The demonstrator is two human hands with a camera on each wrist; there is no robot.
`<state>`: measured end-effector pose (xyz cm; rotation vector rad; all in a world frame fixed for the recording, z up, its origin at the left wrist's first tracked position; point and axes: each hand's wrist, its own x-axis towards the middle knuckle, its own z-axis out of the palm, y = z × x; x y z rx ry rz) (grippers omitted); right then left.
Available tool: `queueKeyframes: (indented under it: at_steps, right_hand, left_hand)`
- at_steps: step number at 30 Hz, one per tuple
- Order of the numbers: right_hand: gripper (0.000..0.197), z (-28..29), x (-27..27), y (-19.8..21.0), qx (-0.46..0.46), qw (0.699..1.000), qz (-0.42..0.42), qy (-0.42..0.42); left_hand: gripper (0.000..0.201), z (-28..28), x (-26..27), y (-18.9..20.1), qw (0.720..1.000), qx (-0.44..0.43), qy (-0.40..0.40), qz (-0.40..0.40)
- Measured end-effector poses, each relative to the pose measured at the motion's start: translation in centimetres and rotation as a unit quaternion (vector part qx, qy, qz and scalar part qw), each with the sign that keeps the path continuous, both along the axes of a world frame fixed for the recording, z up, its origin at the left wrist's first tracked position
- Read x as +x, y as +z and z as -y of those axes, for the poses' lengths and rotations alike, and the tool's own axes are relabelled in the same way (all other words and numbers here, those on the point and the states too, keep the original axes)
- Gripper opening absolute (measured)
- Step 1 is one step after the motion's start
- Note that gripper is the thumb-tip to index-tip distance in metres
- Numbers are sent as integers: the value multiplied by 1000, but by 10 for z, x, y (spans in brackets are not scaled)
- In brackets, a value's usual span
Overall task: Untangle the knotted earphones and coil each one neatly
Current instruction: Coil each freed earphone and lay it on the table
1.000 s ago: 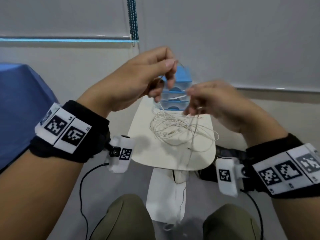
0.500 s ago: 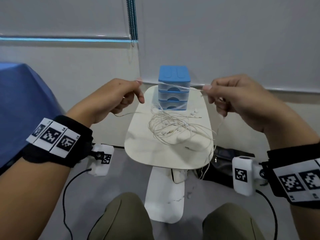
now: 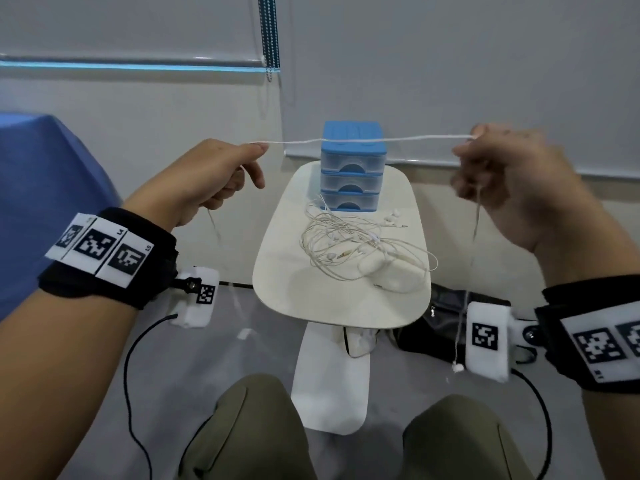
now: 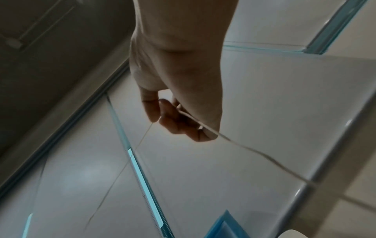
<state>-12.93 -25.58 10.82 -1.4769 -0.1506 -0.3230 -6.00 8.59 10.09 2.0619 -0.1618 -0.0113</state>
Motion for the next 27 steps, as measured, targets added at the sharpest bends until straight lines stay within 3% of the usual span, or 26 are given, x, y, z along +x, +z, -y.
queueKeyframes:
  at_steps: [4,6,12,16,20,22,25,27]
  right_hand:
    - [35,31,3,0,128,987,13,-97]
    - [33,38,5,-4,137,981,3,-135]
    - [46,30,6,-32,-21,993,-41,-113]
    - [37,36,7,-54,-129,977,-102,-138]
    - [25,29,4,-70,-321,931,-161,-61]
    - [11,13,-3,-64,-373,915,-153,-6]
    - [40,-22,-10,-44,-301,944,-70,117]
    - [37,-49,-13,-30,-267,945,-38,183]
  left_hand:
    - [59,-14,8,-18,999,-33,29,-32]
    - [58,-16,8,-22,998,-44,32,-34]
    - [49,-3,6,-2,998,-64,-4,25]
    - [35,-4,-3,23,992,-55,-10,110]
    - [22,7,-23,45,986,-44,-73,143]
    - [21,23,-34,51,980,-22,-125,151]
    - [18,55,-47,53,967,14,-199,160]
    - [16,74,-52,51,955,35,-239,170]
